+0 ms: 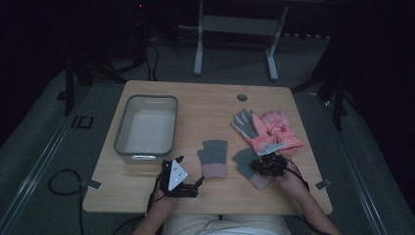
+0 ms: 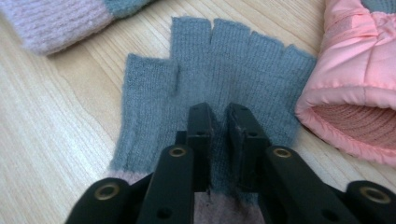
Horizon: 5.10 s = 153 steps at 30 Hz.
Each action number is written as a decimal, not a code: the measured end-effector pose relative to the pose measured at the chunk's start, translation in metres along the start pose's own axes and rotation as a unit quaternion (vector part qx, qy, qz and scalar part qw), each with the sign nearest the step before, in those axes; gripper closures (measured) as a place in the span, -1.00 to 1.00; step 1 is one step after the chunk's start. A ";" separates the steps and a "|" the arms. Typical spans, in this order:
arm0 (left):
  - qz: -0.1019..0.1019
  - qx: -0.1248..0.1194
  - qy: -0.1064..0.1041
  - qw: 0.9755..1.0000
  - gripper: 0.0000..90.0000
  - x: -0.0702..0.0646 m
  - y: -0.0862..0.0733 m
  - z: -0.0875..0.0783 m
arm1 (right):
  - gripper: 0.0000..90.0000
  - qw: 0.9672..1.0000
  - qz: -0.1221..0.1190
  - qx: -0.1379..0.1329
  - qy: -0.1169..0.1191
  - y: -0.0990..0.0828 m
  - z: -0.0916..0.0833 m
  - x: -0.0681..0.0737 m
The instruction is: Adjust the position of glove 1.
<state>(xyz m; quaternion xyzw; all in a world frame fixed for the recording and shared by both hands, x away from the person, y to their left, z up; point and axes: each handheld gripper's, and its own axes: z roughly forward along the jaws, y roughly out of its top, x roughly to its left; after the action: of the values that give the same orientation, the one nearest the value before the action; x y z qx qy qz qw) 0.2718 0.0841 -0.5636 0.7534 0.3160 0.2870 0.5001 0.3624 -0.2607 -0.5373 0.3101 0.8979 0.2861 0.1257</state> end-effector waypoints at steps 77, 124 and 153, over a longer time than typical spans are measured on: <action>0.001 0.000 0.003 1.000 -0.97 -0.001 0.000 0.000 | 0.77 0.992 0.102 -0.040 -0.069 -0.047 -0.029 0.059; 0.004 -0.001 -0.001 1.000 -0.97 0.000 0.000 -0.001 | 0.89 0.974 0.144 -0.162 -0.068 0.110 -0.040 0.078; 0.000 0.000 -0.007 1.000 -0.97 0.000 0.000 0.000 | 0.88 0.985 0.155 -0.067 -0.028 0.096 0.051 0.082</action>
<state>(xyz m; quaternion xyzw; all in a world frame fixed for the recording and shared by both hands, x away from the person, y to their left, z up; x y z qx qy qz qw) 0.2721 0.0844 -0.5636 0.7557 0.3122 0.2815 0.5022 0.3653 -0.1249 -0.5253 0.4447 0.8138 0.3524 0.1255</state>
